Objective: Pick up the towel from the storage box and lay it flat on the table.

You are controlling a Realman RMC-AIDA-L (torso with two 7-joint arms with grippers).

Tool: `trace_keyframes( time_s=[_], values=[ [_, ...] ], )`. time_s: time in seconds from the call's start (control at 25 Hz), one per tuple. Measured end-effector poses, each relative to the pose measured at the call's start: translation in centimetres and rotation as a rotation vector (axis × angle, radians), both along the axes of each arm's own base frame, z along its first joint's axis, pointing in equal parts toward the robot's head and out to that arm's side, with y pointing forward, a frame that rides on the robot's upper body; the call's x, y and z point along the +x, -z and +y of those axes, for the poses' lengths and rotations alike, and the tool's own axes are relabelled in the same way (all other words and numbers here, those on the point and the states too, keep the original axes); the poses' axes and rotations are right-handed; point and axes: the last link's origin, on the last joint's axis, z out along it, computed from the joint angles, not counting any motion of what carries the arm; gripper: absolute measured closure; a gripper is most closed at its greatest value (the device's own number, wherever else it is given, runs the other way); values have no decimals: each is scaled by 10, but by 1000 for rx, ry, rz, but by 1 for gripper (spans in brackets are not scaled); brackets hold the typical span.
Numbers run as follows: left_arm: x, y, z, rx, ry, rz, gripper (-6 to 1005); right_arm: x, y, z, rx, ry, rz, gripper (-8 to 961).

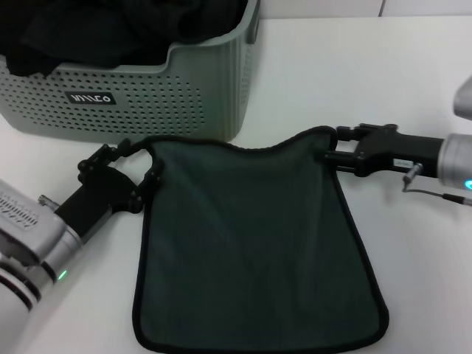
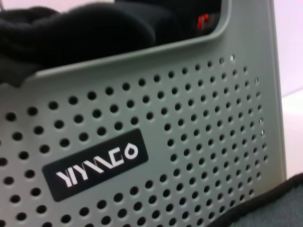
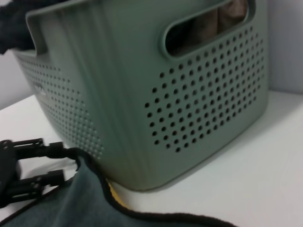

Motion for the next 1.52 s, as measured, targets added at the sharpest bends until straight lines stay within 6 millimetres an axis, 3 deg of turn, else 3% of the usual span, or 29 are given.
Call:
trace_keyframes(
  time_s=[0.04, 0.28, 0.56, 0.76, 1.0, 1.04, 1.28, 1.52],
  values=[
    [1, -2, -2, 6, 7, -18, 449, 2, -3, -2, 14, -3, 1, 353],
    [3, -16, -18, 52, 48, -128, 357, 8, -22, -15, 83, -16, 7, 202],
    [12, -35, -39, -68, 174, -307, 361, 2, -39, -41, 82, -110, 46, 63],
    [28, -50, -55, -191, 332, -409, 363, -21, -54, -78, -56, -377, 160, 64],
    [54, -57, -65, -415, 536, -494, 366, -27, -75, -108, -162, -559, 280, 64],
    [57, -57, -65, -450, 556, -497, 366, -29, -82, -120, -205, -641, 318, 64],
    [76, -46, -59, -688, 630, -493, 372, -31, -89, -136, -272, -733, 363, 63],
    [81, -43, -57, -730, 648, -487, 380, -31, -89, -139, -283, -743, 373, 64]
  ],
)
